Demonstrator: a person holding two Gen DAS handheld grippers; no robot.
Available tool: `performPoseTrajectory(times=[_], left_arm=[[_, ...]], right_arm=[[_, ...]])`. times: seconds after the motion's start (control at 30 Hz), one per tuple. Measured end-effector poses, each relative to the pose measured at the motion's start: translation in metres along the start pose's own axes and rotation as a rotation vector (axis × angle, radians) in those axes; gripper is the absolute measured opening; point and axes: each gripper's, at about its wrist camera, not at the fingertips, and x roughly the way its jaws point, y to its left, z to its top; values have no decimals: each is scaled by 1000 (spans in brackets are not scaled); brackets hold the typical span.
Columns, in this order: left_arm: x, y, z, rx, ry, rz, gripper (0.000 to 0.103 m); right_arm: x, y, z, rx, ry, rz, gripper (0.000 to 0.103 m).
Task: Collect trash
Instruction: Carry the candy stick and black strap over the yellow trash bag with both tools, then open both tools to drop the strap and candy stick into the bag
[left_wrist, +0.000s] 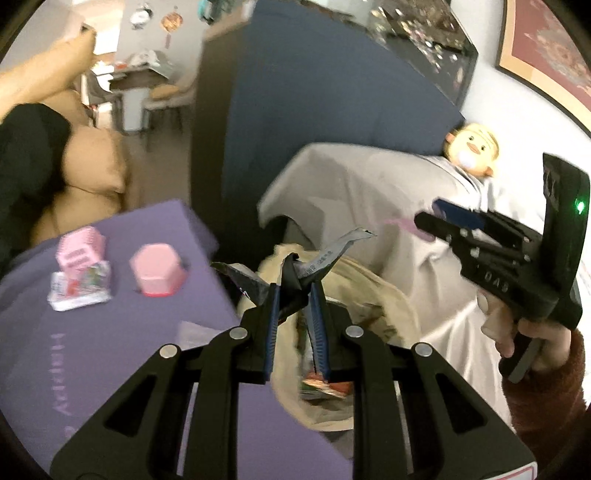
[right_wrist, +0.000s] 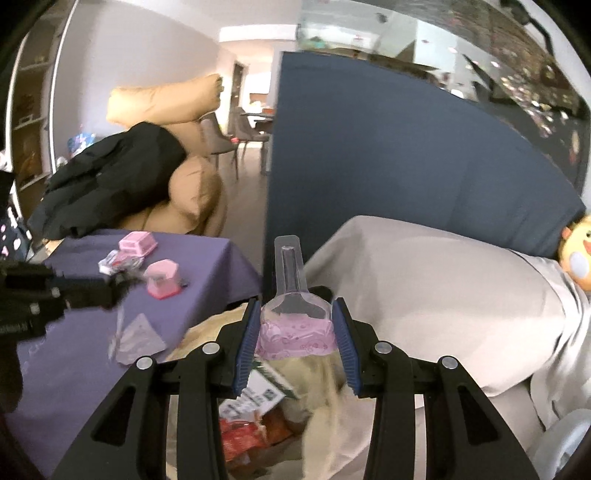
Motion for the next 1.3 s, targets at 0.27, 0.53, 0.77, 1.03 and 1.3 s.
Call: performPoseTrajectory(times=[0.27,0.53,0.77,1.03,1.3], left_arm=[[46,-31,-12,56,87,-30,17],[60,-30,-17,40,119,-39,29],[36,-7,-19,-5,69,-3,41],[-1,43,-41,-60,35,126,47],[-31,114,-65,-217,15,207,47]], right_arm=[[-2,-39,-15,94,5,-28,38],[8,-42,-32,133,38,2,38],[14,-20,-41,127,58,62,38],[35,14,-62,126,135,143,38],[51,34,-73,117,197,180,38]])
